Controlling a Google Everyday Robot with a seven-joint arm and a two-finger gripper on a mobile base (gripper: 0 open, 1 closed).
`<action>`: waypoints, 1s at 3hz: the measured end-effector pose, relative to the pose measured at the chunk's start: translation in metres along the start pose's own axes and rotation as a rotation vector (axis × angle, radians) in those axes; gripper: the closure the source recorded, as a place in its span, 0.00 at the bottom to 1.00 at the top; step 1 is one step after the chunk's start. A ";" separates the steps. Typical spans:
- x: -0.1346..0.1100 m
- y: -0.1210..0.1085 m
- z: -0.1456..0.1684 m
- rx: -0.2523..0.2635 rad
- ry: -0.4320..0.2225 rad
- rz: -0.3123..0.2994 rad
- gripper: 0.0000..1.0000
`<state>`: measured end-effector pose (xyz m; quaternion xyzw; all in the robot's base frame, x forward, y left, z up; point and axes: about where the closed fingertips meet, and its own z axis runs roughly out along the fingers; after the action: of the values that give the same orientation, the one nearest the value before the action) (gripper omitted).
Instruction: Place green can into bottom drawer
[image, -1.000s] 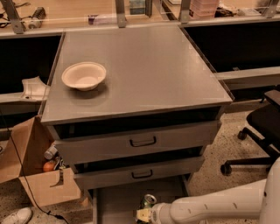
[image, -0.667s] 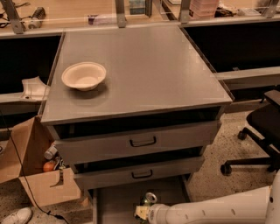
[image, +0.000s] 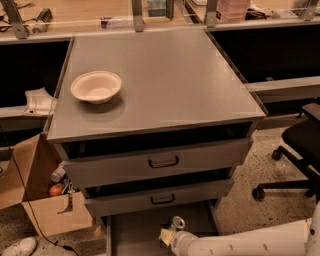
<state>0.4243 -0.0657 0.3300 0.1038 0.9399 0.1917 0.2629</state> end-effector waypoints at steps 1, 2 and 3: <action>0.008 -0.003 0.006 0.037 -0.009 0.006 1.00; 0.023 -0.015 0.026 0.127 -0.025 0.029 1.00; 0.027 -0.035 0.040 0.251 -0.080 0.057 1.00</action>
Offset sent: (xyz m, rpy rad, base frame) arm -0.0109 -0.0019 -0.0708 -0.1884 0.0421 -0.1862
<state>0.4198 -0.0774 0.2712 0.1702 0.9419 0.0758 0.2796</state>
